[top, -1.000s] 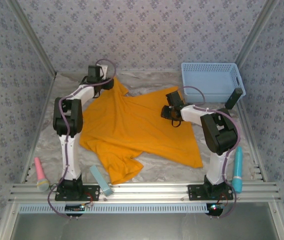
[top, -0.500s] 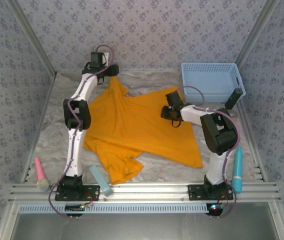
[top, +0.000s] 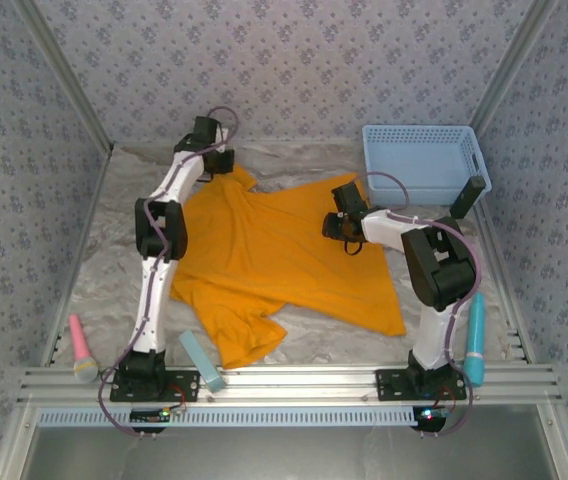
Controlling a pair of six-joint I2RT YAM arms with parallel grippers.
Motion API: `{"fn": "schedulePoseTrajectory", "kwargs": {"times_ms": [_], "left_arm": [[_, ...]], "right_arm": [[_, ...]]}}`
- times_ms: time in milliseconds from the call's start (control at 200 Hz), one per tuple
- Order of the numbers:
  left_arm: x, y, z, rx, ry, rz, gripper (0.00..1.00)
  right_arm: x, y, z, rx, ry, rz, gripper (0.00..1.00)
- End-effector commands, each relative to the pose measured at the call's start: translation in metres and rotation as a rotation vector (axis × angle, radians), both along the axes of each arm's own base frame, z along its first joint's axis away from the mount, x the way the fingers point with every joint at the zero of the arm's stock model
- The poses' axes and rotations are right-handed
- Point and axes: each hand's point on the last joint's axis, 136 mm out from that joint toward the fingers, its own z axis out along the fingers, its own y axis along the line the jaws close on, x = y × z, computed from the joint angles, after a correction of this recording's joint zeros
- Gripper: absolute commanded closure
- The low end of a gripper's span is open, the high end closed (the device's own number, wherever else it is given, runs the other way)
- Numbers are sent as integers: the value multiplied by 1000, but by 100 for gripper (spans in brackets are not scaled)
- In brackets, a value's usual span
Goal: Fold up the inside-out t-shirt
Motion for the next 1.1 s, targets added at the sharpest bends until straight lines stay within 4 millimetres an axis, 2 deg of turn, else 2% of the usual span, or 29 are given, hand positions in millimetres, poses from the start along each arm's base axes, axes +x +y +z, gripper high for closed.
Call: {"fn": "schedulePoseTrajectory", "kwargs": {"times_ms": [0, 45, 115, 135, 160, 185, 215, 300, 310, 320, 385, 410, 470, 555, 615, 680, 775, 820, 890, 969, 1094], "left_arm": [[-6, 25, 165, 131, -345, 91, 100], [-15, 21, 192, 173, -439, 100, 100], [-29, 4, 225, 192, -583, 95, 100], [-33, -3, 217, 195, -590, 72, 98], [-36, -15, 212, 188, -604, 34, 89], [-37, -26, 203, 173, -606, -15, 75], [-38, -41, 187, 143, -581, -79, 52], [-37, -75, 130, 29, -401, -214, 30], [-37, -77, 118, 20, -365, -219, 27], [-34, -79, 118, 7, -358, -219, 25], [-38, -84, 78, -15, -172, -230, 6], [-38, -83, 73, -21, -130, -215, 1], [-40, -77, 63, -52, -70, -194, 0], [-42, -58, 66, -116, -86, -139, 0], [-40, -30, 78, -166, -134, -51, 0], [-45, 5, 73, -210, -138, 48, 0], [-53, 56, 52, -217, -89, 190, 2], [-56, 71, 40, -182, -58, 218, 3], [-57, 74, 22, -141, -12, 180, 6], [-55, 67, 8, -147, 31, 135, 11], [-52, 69, 3, -175, 53, 158, 10]], "right_arm": [[-11, -4, 2, -16, 23, 14, 55], [-12, -4, 2, -12, 21, 12, 55], [-13, -4, 1, -8, 21, 11, 55], [-13, -3, 1, -5, 20, 11, 55], [-13, -3, 1, -3, 21, 9, 55], [-13, -2, 1, 2, 21, 9, 55], [-13, -1, 0, 5, 24, 9, 55], [-14, 1, 0, 14, 26, 16, 55], [-14, 1, 0, 14, 27, 16, 55], [-14, 2, 0, 14, 27, 18, 55], [-15, 2, 2, 5, 24, 25, 54], [-16, 1, 3, -1, 24, 27, 54], [-17, 0, 4, -14, 22, 33, 54], [-19, 0, 7, -31, 17, 48, 54], [-20, -1, 6, -45, 16, 55, 54], [-20, -2, 4, -53, 18, 57, 54], [-20, -1, 0, -56, 27, 60, 54], [-21, -2, -2, -60, 34, 57, 54], [-22, -2, -5, -66, 38, 58, 54], [-25, -3, -9, -74, 53, 64, 54], [-32, -9, -18, -99, 78, 54, 54]]}}
